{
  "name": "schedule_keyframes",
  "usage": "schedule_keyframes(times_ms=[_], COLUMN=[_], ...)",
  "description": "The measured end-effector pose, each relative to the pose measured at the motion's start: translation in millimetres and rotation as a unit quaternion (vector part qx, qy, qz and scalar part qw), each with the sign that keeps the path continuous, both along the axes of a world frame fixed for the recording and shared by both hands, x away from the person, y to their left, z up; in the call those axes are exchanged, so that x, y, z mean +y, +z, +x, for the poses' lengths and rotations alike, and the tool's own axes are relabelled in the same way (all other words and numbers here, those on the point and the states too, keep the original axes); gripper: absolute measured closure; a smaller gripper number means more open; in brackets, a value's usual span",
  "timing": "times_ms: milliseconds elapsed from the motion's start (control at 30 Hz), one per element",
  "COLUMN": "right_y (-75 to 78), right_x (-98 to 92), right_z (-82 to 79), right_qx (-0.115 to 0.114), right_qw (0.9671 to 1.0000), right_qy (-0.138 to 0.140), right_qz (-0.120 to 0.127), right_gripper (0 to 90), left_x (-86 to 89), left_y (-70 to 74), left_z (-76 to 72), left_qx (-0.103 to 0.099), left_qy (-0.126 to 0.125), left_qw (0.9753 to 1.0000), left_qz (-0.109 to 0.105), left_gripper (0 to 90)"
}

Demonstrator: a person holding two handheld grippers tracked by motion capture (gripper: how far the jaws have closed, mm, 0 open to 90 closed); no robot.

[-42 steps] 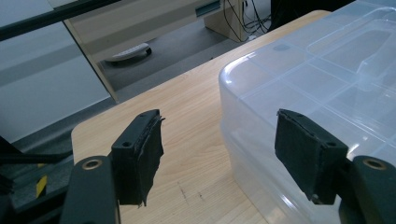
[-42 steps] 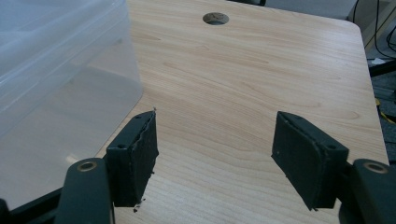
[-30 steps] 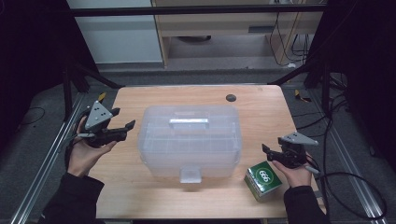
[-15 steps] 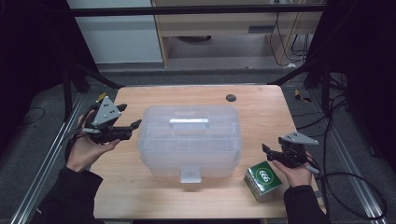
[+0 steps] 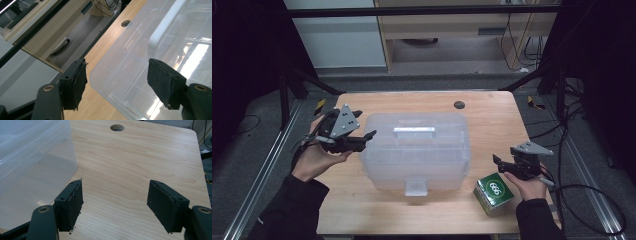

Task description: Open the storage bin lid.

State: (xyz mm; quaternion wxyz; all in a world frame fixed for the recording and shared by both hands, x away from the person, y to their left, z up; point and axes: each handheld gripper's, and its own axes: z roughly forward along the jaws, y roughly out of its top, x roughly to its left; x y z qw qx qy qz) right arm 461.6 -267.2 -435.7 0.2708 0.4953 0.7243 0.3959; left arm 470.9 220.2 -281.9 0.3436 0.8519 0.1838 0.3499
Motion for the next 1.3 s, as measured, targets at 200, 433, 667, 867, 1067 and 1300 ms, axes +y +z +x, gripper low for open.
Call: schedule_keyframes(times_ms=[200,433,667,867,1067,1300], right_y=[0.1,-1.4,-2.1,-2.1,-2.9,-3.2], right_x=[0.4,1.5,3.0,5.7,6.7,7.4], right_z=[0.3,0.3,0.8,1.1,1.5,1.6], right_qx=[0.001,0.005,0.008,0.009,0.013,0.015], right_qw=[1.0,1.0,0.9998,0.9997,0.9996,0.9994], right_qy=[0.003,0.007,0.016,0.023,0.027,0.029], right_qz=[0.0,-0.001,-0.001,-0.002,-0.005,-0.004], right_gripper=[29.1,29.2,31.5,32.2,32.4,33.1], left_x=[-12.4,-28.5,-41.1,-50.9,-59.7,-69.5], left_y=[-1.0,1.1,0.4,-1.7,-4.1,-8.8], left_z=[-0.3,0.8,3.2,5.0,7.3,10.6], left_qx=[0.001,0.001,-0.004,-0.009,-0.013,-0.015], left_qy=[-0.014,-0.03,-0.046,-0.061,-0.07,-0.079], left_qw=[0.9995,0.9983,0.9965,0.9938,0.9916,0.9877], left_qz=[0.027,0.051,0.07,0.093,0.108,0.134], left_gripper=[31.3,31.9,33.0,33.8,35.6,37.3])
